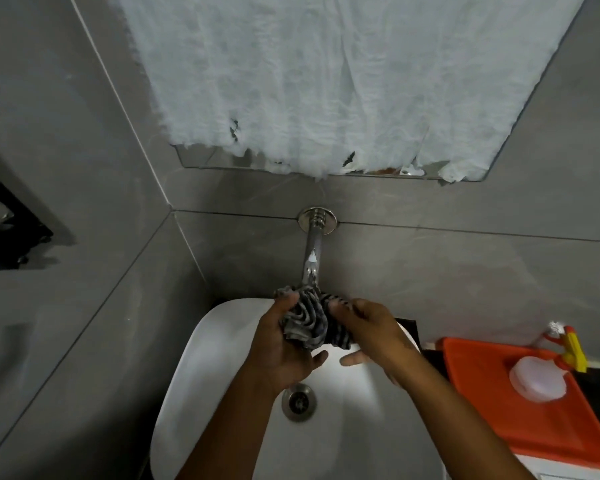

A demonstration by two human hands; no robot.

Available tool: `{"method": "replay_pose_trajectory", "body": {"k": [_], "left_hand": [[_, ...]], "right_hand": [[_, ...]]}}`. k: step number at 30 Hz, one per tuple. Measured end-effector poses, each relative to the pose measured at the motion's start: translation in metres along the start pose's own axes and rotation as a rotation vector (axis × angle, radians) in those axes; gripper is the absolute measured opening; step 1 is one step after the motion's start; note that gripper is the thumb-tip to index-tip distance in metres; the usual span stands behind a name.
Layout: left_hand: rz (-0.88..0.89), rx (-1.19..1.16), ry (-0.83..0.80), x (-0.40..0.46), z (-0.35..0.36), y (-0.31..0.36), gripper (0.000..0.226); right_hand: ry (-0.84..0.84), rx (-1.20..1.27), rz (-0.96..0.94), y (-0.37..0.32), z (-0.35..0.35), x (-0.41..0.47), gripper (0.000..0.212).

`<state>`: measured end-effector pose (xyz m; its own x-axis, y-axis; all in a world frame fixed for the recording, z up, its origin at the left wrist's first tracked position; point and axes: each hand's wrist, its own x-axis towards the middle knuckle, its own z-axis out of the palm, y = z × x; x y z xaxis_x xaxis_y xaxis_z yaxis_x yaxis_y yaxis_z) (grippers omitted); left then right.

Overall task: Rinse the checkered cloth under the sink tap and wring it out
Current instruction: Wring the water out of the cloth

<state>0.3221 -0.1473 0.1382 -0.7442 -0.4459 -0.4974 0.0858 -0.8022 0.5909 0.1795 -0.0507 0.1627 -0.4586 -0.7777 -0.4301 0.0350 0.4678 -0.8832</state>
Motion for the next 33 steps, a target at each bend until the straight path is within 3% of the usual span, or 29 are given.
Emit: {"method": "replay_pose_trajectory", "body": {"k": [4, 7, 11, 16, 18, 21, 25, 29, 33], "left_hand": [[-0.087, -0.039, -0.074, 0.005, -0.021, -0.034, 0.07], [-0.175, 0.046, -0.144, 0.017, -0.014, -0.061, 0.055], [-0.141, 0.627, -0.136, 0.054, 0.048, -0.082, 0.049], [0.194, 1.501, -0.179, 0.147, 0.159, -0.126, 0.022], [0.235, 1.747, -0.215, 0.192, 0.187, -0.16, 0.02], [0.204, 1.963, -0.276, 0.254, 0.209, -0.22, 0.035], [0.19, 2.109, -0.374, 0.315, 0.209, -0.273, 0.039], [0.118, 2.226, -0.43, 0.348, 0.19, -0.311, 0.037], [0.135, 2.391, -0.397, 0.346, 0.172, -0.322, 0.033]], "right_hand": [[0.131, -0.187, -0.14, 0.018, -0.024, -0.022, 0.01], [0.187, -0.13, -0.084, 0.046, -0.062, -0.039, 0.004], [0.315, 0.198, 0.104, 0.103, -0.112, -0.067, 0.003], [0.523, 0.528, 0.288, 0.183, -0.166, -0.078, 0.002], [0.599, 0.576, 0.345, 0.212, -0.181, -0.064, 0.005], [0.656, 0.482, 0.412, 0.257, -0.205, -0.028, 0.012], [0.59, 0.428, 0.522, 0.304, -0.235, 0.02, 0.035], [0.516, 0.32, 0.58, 0.334, -0.254, 0.051, 0.043], [0.382, -0.115, 0.575, 0.339, -0.25, 0.054, 0.053]]}}
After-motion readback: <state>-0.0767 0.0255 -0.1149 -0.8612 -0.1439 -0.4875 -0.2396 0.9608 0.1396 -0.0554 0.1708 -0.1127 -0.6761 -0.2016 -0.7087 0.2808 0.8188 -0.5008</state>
